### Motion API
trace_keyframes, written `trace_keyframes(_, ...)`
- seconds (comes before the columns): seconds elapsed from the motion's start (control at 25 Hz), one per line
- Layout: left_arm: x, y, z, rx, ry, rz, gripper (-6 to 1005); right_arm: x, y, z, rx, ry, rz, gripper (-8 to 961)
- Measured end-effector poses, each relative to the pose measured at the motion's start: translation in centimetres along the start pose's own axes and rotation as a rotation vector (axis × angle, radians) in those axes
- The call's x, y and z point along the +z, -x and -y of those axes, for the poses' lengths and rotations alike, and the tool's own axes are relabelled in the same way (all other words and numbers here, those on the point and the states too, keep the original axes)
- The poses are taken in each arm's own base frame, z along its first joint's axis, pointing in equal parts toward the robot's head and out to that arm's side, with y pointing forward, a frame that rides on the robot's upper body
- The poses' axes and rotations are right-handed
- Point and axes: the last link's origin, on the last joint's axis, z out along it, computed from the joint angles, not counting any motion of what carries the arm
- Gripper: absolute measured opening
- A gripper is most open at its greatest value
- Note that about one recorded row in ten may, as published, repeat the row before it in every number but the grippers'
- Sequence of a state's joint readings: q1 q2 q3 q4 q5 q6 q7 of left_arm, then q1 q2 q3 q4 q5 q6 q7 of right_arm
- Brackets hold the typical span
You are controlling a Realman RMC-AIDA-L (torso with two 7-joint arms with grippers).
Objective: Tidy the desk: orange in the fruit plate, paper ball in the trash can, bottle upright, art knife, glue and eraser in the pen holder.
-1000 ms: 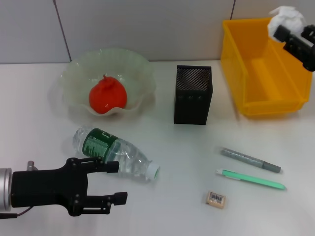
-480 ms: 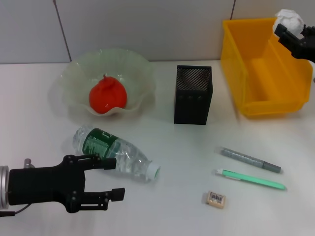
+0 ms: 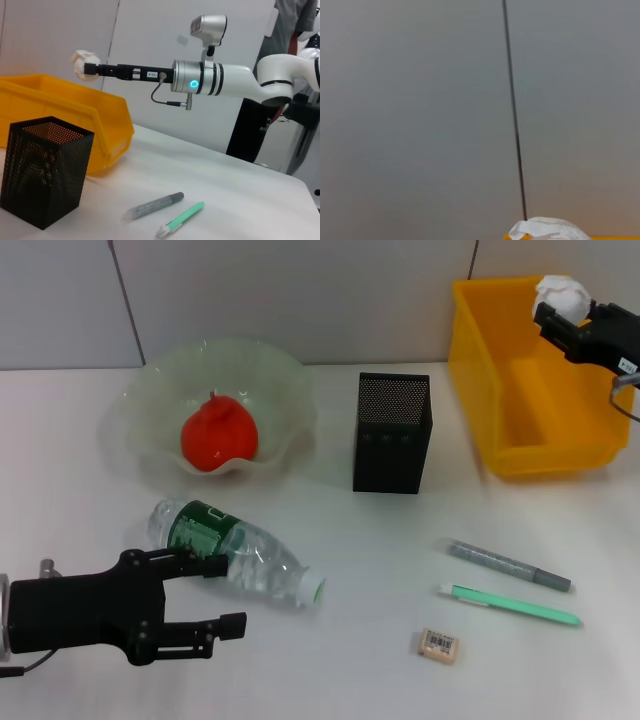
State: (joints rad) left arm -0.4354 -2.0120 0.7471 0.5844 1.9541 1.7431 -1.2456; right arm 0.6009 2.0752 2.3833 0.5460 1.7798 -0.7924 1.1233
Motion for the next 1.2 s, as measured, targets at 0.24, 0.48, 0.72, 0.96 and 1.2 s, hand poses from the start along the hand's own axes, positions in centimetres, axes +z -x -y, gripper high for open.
trace_keyframes(0.24,-0.2,-0.1,0.1,0.000,-0.011,-0.008,794,0.1,0.2,0.0,0.001,-0.006,0.005,636)
trace_keyframes(0.48,-0.2,-0.1,0.1,-0.001,-0.011,-0.008,794,0.1,0.3,0.2,0.009,-0.015,0.013,801)
trace_keyframes(0.72,-0.2,0.0,0.1,-0.001,-0.012,-0.008,793,-0.5,0.6,0.4,0.049,-0.016,0.059,801)
trace_keyframes(0.96,-0.2,-0.1,0.1,-0.001,-0.008,-0.009,793,-4.0,2.3,-0.6,0.143,0.145,0.284,800)
trace_keyframes(1.2,-0.1,-0.1,0.0,0.006,-0.005,-0.011,793,-7.9,3.0,-2.5,0.170,0.406,0.394,800)
